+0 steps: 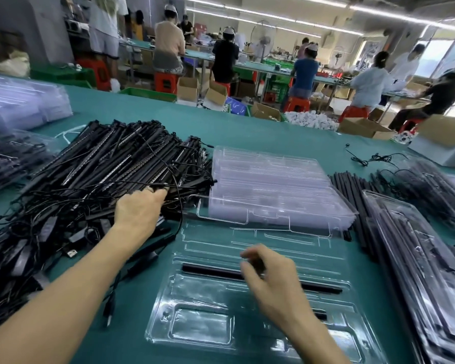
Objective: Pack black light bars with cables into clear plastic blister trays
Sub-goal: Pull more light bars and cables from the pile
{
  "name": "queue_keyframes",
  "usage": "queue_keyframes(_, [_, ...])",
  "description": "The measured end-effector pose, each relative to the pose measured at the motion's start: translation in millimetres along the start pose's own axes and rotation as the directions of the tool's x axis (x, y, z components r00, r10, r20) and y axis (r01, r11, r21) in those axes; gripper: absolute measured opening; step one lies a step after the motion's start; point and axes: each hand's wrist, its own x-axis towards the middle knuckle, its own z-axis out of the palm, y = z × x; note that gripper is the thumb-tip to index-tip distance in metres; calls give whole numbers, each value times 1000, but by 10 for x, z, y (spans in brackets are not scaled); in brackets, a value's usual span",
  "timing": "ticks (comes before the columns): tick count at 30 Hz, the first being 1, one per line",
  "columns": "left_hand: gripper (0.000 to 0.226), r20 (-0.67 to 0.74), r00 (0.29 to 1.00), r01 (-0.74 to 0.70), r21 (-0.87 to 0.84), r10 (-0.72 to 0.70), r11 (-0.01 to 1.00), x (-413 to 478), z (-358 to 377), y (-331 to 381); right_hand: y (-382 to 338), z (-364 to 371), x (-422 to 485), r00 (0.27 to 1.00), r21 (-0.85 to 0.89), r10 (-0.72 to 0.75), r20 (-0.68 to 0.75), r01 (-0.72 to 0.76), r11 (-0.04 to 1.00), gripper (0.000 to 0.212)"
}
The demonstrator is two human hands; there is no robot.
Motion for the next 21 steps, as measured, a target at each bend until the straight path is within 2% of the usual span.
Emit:
queue_keyframes(3, [15,-46,999,-12,-13,12,1000,-95,42,34,-348,354,412,995,81,-27,92,20,996,27])
queue_keyframes(6, [23,-42,999,-12,-44,10,999,-148,90,50,-626,709,751,972,76,96,215,-115,990,45])
queue_keyframes(8, [25,-54,998,-18,-87,14,996,-155,115,48,-727,872,863,954,-11,170,246,-173,985,35])
queue_keyframes(10, [27,-60,998,-10,-119,2,993,-148,113,31,-787,929,926,965,-28,183,190,-181,983,21])
queue_keyframes(13, [31,-15,1000,25,-121,-27,992,-155,122,-47,-825,819,1069,993,201,118,-13,-113,973,34])
queue_keyframes(14, [31,5,1000,25,-116,-25,993,-169,131,-79,-830,742,1128,988,277,128,-84,-100,956,37])
queue_keyframes(16, [29,17,1000,21,-106,-19,994,-202,140,-130,-802,609,1252,955,407,242,-175,-153,900,38])
queue_keyframes(19, [25,-78,995,44,-177,-59,983,-204,58,-153,-622,550,1333,862,518,488,-136,-358,777,30])
queue_keyframes(21, [23,-202,972,59,-285,-120,957,-194,-40,-186,-495,565,1302,838,543,543,-62,-428,722,27])
